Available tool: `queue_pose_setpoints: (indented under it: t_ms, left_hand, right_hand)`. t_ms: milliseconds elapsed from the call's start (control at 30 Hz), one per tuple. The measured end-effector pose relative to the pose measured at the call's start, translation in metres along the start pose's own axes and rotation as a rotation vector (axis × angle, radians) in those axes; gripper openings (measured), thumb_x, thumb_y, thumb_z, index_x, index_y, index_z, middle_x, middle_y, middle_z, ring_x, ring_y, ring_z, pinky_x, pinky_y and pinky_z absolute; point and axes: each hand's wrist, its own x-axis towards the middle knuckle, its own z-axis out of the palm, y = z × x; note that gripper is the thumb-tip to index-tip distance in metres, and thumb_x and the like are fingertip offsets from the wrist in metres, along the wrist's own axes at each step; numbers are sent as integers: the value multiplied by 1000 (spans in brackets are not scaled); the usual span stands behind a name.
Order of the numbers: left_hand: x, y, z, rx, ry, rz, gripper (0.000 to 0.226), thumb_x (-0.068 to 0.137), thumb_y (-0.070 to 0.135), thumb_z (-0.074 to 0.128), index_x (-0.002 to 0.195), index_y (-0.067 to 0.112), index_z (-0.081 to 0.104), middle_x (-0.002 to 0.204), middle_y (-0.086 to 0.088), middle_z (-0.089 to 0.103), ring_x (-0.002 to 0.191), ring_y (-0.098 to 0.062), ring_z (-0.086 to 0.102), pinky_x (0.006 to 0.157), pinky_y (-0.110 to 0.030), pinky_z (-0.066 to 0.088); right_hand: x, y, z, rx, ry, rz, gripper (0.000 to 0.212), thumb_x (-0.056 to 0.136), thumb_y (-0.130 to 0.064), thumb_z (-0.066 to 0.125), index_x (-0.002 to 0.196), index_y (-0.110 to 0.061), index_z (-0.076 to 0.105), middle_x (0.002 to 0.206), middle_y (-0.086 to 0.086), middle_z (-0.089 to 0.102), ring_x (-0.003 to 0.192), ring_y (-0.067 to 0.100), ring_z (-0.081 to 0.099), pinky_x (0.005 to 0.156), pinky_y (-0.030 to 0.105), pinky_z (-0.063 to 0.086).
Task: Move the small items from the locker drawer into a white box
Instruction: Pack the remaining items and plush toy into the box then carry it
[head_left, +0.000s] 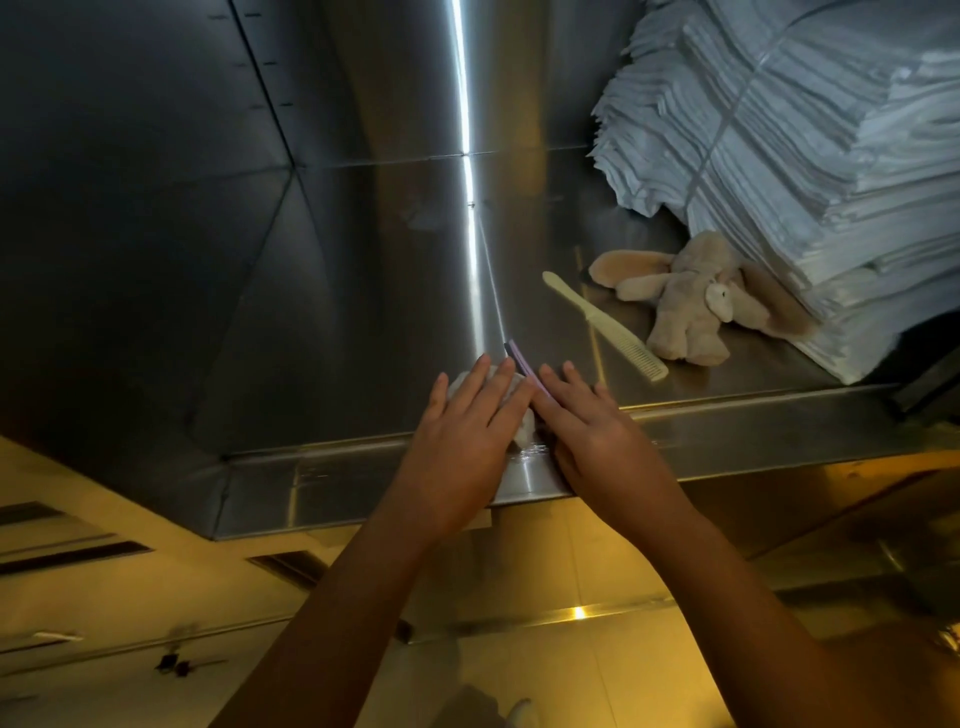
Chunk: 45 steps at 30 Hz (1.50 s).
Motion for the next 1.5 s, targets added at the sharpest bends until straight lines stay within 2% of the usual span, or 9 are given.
queue_pose_setpoints:
  t_ms: [233, 367, 433, 567, 700, 833, 967, 1267, 1500]
  left_hand:
    - [-20, -4, -8, -17, 39, 3, 91, 82, 28, 64, 136, 25, -9, 155, -4, 4, 128, -10, -20, 104, -40, -17]
    - [-41, -7, -27, 57, 179, -5, 92, 53, 13, 86, 133, 7, 42, 135, -17, 48, 128, -30, 34, 97, -55, 16]
    - [-53, -10, -35, 66, 248, -21, 89, 43, 9, 90, 124, 3, 54, 126, -20, 56, 121, -31, 39, 91, -57, 22]
    - [-88, -15, -47, 69, 298, -63, 79, 50, 6, 84, 123, 3, 55, 126, -20, 55, 120, -34, 44, 91, -57, 23]
    - [-131, -14, -58, 46, 332, -114, 60, 63, 7, 56, 123, 3, 56, 128, -20, 54, 119, -37, 49, 91, -59, 21]
    - [-174, -10, -63, 5, 322, -165, 58, 67, 5, 50, 124, 4, 54, 130, -19, 53, 121, -36, 47, 95, -58, 21]
    - [-220, -10, -65, 3, 331, -221, 52, 78, 7, 32, 123, 3, 56, 128, -19, 54, 120, -36, 49, 96, -55, 23]
    - [-341, -20, -71, 39, 381, -452, 47, 75, -3, 45, 121, 0, 57, 125, -21, 56, 115, -40, 52, 92, -60, 28]
    - [-436, -35, -91, 92, 401, -684, 66, 61, -14, 72, 123, -2, 54, 128, -23, 53, 119, -42, 47, 93, -60, 26]
  right_hand:
    - [-6, -16, 0, -60, 50, -69, 58, 64, 6, 77, 118, 8, 56, 120, 34, 53, 111, 54, 47, 88, 65, 34]
    - [-7, -33, -3, -87, 78, -103, 60, 61, 5, 80, 116, 6, 58, 119, 32, 55, 110, 52, 49, 86, 65, 36]
    - [-8, -44, -4, -92, 93, -115, 59, 61, 6, 80, 116, 6, 58, 119, 32, 55, 110, 51, 49, 88, 64, 34]
    - [-14, -73, -3, -91, 114, -145, 56, 64, 5, 78, 116, 2, 59, 120, 28, 56, 113, 47, 50, 92, 58, 30]
    - [-25, -106, -1, -75, 130, -201, 55, 66, 5, 76, 118, 1, 59, 122, 26, 56, 114, 45, 49, 91, 58, 30]
    - [-43, -136, -1, -83, 143, -294, 45, 73, -2, 61, 117, -1, 60, 122, 24, 56, 114, 45, 50, 91, 58, 30]
    - [-62, -167, 5, -91, 117, -346, 57, 65, 2, 77, 118, -1, 60, 124, 24, 55, 116, 42, 49, 94, 56, 31]
    - [-94, -258, 28, 35, 69, -515, 44, 72, -5, 62, 116, 1, 60, 121, 26, 56, 114, 45, 50, 91, 58, 36]
    - [-93, -345, 59, 173, 12, -714, 57, 59, 12, 78, 113, 4, 62, 119, 28, 56, 111, 48, 50, 89, 61, 36]
